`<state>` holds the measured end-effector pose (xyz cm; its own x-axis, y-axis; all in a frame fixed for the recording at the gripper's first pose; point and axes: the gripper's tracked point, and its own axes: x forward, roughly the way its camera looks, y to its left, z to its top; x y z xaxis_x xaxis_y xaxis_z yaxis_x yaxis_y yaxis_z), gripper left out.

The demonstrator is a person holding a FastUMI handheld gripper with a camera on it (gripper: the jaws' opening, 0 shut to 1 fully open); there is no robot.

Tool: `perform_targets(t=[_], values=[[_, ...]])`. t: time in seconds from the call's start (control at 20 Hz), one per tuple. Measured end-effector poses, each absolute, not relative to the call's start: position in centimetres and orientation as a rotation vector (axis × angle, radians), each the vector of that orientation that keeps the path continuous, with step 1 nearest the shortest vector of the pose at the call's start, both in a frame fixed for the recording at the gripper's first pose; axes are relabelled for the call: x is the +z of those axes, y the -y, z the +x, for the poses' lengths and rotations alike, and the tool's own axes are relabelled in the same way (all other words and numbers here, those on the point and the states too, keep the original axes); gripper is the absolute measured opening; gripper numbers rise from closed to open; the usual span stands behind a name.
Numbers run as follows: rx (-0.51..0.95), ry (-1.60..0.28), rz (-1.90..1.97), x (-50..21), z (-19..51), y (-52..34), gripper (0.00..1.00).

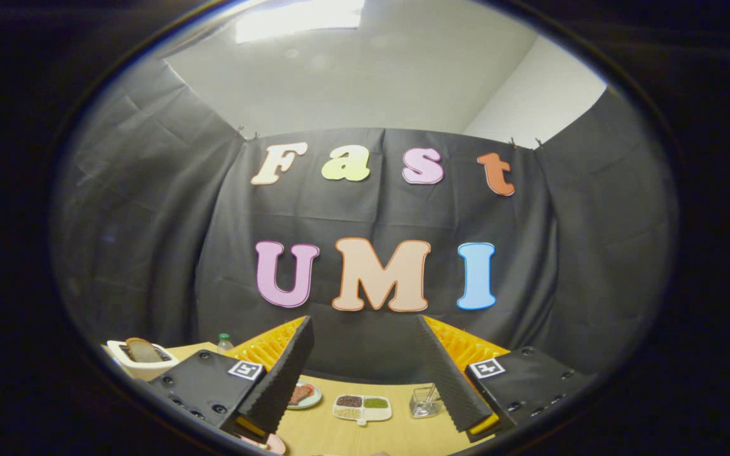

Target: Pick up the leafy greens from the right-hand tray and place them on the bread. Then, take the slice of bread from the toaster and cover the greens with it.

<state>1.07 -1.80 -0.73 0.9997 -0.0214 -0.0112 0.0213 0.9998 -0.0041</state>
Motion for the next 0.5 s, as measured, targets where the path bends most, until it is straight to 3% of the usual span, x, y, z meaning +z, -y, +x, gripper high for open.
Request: perform_targets(t=[0.5], values=[[0.002,-0.037,-0.006,-1.9,1.6,2.5,1.0]])
